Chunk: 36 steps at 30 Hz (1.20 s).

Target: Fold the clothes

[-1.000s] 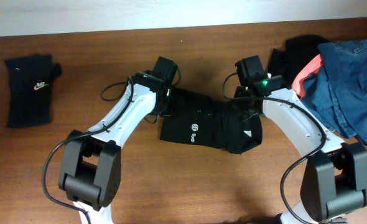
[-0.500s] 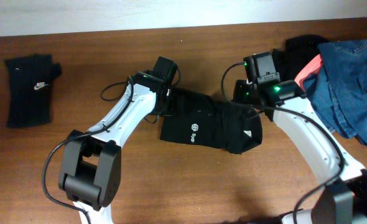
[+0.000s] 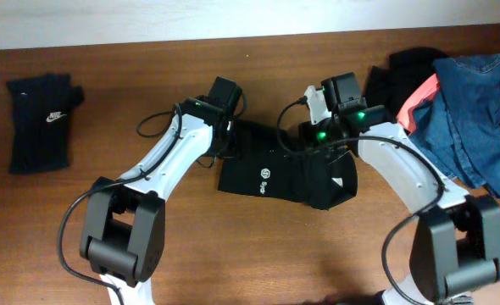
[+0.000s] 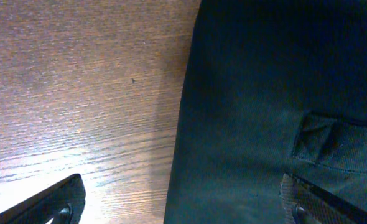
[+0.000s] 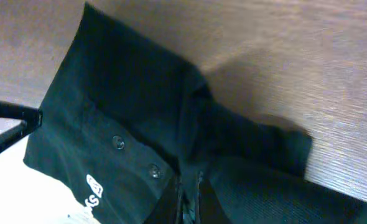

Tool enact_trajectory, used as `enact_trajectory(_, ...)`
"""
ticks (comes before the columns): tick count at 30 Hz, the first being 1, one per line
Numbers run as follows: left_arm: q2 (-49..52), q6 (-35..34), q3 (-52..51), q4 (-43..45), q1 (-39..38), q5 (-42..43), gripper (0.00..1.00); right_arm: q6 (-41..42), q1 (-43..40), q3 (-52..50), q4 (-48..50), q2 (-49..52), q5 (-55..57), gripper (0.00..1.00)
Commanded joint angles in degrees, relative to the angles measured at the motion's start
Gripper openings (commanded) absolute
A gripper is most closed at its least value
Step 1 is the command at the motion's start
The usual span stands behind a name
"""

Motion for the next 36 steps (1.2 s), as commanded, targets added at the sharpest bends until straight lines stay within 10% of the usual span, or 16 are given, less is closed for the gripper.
enact_trajectory(1, -1.40, 0.68, -0.48, -0.15, -0.02, -0.52, 1.00, -2.99, 0.83, -0.11, 0.46, 2.29, -3.08, 0.04)
enact_trajectory(36, -1.40, 0.68, -0.48, -0.15, -0.02, -0.52, 1.00, 8.98, 0.37, -0.09, -3.67, 9.14, 27.52, 0.04)
